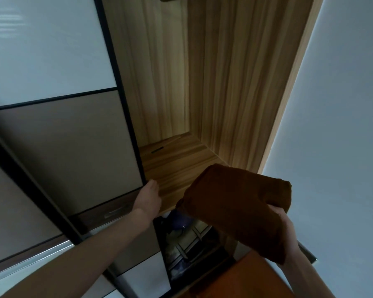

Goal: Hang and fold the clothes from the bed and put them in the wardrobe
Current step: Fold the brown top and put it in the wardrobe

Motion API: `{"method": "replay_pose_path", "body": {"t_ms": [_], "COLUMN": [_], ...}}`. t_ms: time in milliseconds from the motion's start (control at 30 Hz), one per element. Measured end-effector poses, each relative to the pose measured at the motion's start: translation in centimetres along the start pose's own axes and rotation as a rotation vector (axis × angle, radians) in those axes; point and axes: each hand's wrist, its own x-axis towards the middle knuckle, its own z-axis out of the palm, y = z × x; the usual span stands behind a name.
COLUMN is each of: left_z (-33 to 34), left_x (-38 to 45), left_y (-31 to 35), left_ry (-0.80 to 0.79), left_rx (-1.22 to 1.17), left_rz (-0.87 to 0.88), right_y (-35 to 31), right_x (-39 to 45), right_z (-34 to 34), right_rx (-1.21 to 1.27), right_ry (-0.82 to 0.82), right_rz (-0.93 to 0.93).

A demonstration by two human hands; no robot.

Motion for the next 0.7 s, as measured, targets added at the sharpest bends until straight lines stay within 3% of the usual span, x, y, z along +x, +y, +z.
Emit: {"method": "replay_pose_path", "body": {"t_ms": [200,333,400,467,567,633,700], "left_z": [1.5,2.3,2.5,2.7,2.7,2.6,2.2], "left_x": [0.0,-1.2,-1.9,-2.5,-2.6,-2.3,-1.9], "left_y": [-1.5,-2.6,-3.0,-2.4,-0.3,0.4,0.3], "left_ry": [-0.168,-0.273,-0.226,-0.243,-0.622,-0.824,-0.803], "left_rx": [-0.236,-0.718,-1.263,-2.076,-3.119,-3.438,-3.478], "left_rz": [-0.091,-0.196,-0.267,-0.291,-0.076,-0.047,-0.055], "right_y": [0.3,0.8,1.1,1.3,1.8,2.1,2.3], "right_x": [0.4,0.7,1.2,1.5,1.9,2.2,2.8], "right_z": [1.9,3.3,3.9,4.5,5.2,5.7,6.1], "right_rx": [0.014,-0.037,-0.064,-0.079,-0.092,-0.128,-0.166], "right_ry": [-0.065,-0.067,-0.109,-0.158,-0.220,-0.234,-0.246], "right_rz": [0.059,0.074,0.089,0.103,0.110,0.101,0.112]}}
